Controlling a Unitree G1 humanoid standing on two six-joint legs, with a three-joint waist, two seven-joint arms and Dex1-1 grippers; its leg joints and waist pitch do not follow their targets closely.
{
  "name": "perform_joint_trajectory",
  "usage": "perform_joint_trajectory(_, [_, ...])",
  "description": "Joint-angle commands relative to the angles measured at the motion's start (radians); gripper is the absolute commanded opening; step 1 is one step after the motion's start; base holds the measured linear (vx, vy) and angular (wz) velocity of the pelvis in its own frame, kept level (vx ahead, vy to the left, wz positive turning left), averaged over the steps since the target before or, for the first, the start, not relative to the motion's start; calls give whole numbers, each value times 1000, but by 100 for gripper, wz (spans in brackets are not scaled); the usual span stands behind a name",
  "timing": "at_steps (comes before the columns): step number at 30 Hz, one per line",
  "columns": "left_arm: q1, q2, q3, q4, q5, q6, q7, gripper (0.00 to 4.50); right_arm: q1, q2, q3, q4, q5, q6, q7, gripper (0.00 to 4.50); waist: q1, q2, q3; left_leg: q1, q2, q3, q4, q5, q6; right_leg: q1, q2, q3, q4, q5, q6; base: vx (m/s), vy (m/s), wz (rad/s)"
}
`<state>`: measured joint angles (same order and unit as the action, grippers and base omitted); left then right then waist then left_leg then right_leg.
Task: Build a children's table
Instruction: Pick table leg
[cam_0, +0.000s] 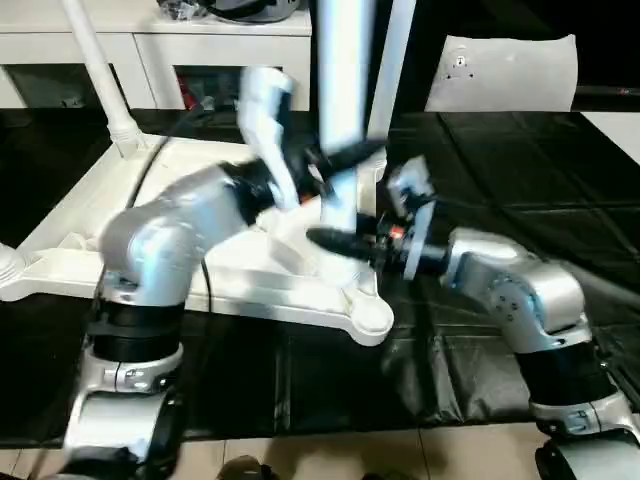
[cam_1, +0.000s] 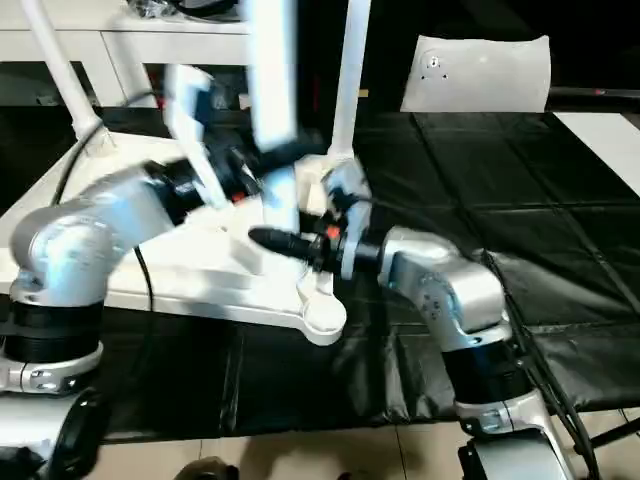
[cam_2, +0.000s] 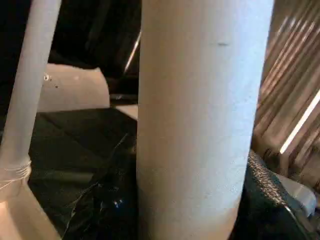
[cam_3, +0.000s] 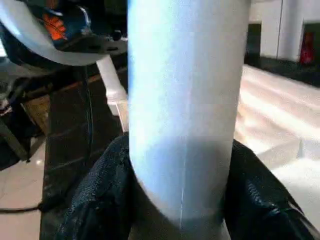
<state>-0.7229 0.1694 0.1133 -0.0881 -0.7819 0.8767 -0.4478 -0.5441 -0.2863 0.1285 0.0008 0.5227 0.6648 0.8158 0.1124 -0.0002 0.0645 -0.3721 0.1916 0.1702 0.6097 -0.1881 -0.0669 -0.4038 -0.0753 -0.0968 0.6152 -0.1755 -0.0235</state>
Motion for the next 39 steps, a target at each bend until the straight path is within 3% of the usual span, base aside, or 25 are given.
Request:
perform_joint_trajectory(1, [-72, -60, -5, -83, -140, 3, -32, 261, 20, 6, 53, 52, -42, 26, -26, 191, 1, -8, -81, 5, 30, -7, -62, -90, 7, 63, -66, 55, -68, -213, -146, 0, 0, 0])
perform_joint_trajectory(2, [-65, -57, -20, -97, -115, 5, -40, 261, 23, 11, 51, 54, -49, 23, -35, 191, -1, -12, -80, 5, 30, -6, -63, -93, 9, 64, -65, 54, -71, -225, -137, 0, 0, 0])
perform_joint_trajectory(5, [-56, -53, -36, -115, -93, 16, -52, 261, 24, 15, 47, 58, -53, 22, -45, 191, 0, -12, -81, 6, 31, -7, -64, -89, 8, 63, -66, 55, -71, -233, -128, 0, 0, 0])
perform_joint_trajectory(7, [-30, 3, -147, -154, 22, 10, -85, 261, 28, 19, 53, 54, -53, 33, -48, 191, 1, -8, -82, 7, 35, -10, -65, -83, 7, 61, -67, 55, -69, -221, -125, 0, 0, 0])
perform_joint_trajectory(8, [-24, 34, -198, -158, 74, 3, -84, 261, 28, 20, 67, 60, -77, -5, -42, 191, 0, -10, -82, 7, 36, -11, -66, -78, 8, 61, -66, 56, -67, -212, -122, 0, 0, 0])
perform_joint_trajectory(12, [-24, 51, -205, -139, 84, 9, -69, 261, 35, 29, 81, 66, -113, -66, -55, 191, 0, -8, -80, 5, 31, -7, -65, -87, -5, 62, -68, 57, -70, -228, -120, 0, 0, 0])
perform_joint_trajectory(13, [-15, 77, -214, -130, 102, -6, -96, 261, 41, 37, 82, 64, -118, -78, -63, 191, -2, -4, -79, 6, 31, -9, -65, -99, -10, 61, -67, 56, -71, -239, -119, 0, 0, 0])
perform_joint_trajectory(16, [-7, 89, -215, -122, 112, -16, -117, 261, 47, 37, 85, 61, -119, -82, -58, 191, -4, -8, -79, 7, 31, -9, -67, -107, -13, 62, -67, 56, -72, -247, -115, 0, 0, 0])
perform_joint_trajectory(18, [5, 108, -224, -119, 127, -34, -152, 261, 52, 38, 89, 63, -126, -90, -60, 191, -5, -1, -79, 7, 31, -10, -67, -113, -15, 61, -66, 56, -72, -241, -120, 0, 0, 0])
perform_joint_trajectory(25, [56, 104, -192, -126, 34, -37, -278, 261, 70, 43, 71, 92, -123, -131, -35, 191, -9, 1, -80, 8, 32, -10, -68, -128, -15, 62, -67, 56, -69, -216, -142, 0, 0, 0])
perform_joint_trajectory(29, [69, 124, -226, -125, 53, -78, -343, 261, 74, 45, 74, 88, -120, -138, -26, 191, -9, 1, -79, 9, 32, -10, -69, -133, -11, 62, -67, 57, -72, -228, -138, 0, 0, 0])
perform_joint_trajectory(30, [71, 124, -225, -125, 49, -81, -356, 261, 75, 47, 75, 86, -117, -139, -23, 191, -9, 8, -78, 9, 33, -11, -69, -136, -13, 62, -68, 57, -70, -228, -140, 0, 0, 0])
perform_joint_trajectory(31, [72, 128, -229, -125, 52, -80, -371, 261, 76, 47, 77, 84, -117, -143, -18, 191, -11, 4, -78, 10, 33, -10, -70, -142, -15, 61, -66, 57, -71, -227, -140, 0, 0, 0])
perform_joint_trajectory(39, [82, 176, -292, -133, 84, -65, -442, 261, 104, 32, 91, 60, -129, -169, 9, 191, -15, 7, -76, 12, 33, -11, -72, -163, -17, 61, -65, 58, -71, -239, -142, 0, 0, 0])
